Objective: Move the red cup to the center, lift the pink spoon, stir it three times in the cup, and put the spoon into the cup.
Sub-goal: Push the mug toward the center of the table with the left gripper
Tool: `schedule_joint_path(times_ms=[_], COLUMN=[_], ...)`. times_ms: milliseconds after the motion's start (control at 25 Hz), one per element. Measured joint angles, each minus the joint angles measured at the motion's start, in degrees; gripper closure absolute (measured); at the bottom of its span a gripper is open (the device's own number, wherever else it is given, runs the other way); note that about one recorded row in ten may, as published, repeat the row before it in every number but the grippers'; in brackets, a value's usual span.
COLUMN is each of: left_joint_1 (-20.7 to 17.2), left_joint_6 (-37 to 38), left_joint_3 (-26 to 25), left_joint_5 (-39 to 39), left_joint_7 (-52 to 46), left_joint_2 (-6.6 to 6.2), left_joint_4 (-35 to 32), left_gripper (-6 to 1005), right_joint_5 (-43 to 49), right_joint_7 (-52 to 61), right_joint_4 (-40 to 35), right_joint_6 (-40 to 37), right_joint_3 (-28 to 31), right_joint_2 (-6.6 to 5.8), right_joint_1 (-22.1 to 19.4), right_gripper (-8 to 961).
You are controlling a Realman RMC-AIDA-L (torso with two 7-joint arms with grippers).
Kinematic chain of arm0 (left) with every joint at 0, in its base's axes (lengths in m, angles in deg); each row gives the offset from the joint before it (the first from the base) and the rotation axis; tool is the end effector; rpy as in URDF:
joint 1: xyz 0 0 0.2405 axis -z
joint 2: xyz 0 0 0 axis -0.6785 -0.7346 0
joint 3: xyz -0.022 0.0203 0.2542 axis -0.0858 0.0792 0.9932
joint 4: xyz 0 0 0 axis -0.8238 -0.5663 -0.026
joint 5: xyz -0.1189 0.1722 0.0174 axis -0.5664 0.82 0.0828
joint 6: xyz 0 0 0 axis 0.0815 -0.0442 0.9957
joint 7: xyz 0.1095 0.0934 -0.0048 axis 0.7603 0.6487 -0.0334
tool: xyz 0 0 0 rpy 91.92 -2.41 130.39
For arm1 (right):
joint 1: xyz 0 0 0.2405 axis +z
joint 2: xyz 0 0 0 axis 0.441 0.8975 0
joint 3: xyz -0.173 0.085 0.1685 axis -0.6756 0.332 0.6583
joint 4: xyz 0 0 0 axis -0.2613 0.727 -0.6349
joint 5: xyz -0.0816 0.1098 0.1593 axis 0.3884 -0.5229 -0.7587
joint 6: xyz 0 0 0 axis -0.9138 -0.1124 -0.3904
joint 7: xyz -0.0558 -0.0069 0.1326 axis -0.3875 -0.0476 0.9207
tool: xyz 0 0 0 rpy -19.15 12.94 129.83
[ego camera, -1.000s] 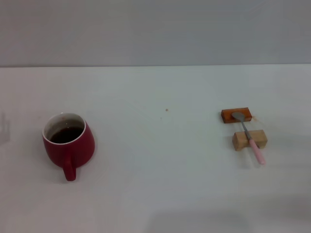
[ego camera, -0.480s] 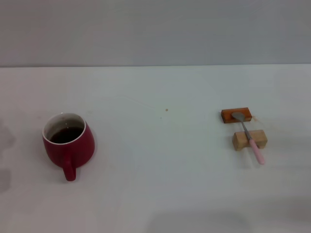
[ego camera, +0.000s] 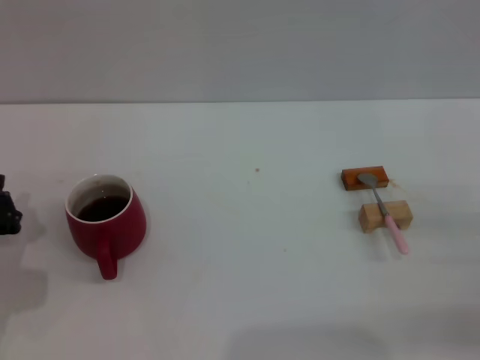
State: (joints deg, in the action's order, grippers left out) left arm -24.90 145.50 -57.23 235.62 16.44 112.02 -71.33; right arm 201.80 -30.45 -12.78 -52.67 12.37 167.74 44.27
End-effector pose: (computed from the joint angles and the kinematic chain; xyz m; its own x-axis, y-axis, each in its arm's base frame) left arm -0.3905 0.2904 0.0008 0.9330 0.1177 0.3400 0.3446 -0.0200 -0.9385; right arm 0.3535 0.2821 0.0626 0.7178 0.3570 -0.5978 -0.6828 0.1928 -0.7047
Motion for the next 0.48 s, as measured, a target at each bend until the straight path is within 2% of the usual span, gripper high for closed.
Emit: schedule_joint_path(times_ms=[480], left_joint_1=[1.7], left_joint_6=[-0.9], left_joint_3=[6.4], left_joint_5=[0.0], left_joint_7=[7.0], left_joint_2=[0.19], left_joint_4=[0.8], left_gripper=[995], right_joint_5=[0.0], right_joint_7=[-0.1], right_joint_4=[0.0], right_joint_6=[-0.5], right_joint_3=[-0.2], right_joint_2=[-0.05], right_joint_1=[0.0], right_gripper=[287])
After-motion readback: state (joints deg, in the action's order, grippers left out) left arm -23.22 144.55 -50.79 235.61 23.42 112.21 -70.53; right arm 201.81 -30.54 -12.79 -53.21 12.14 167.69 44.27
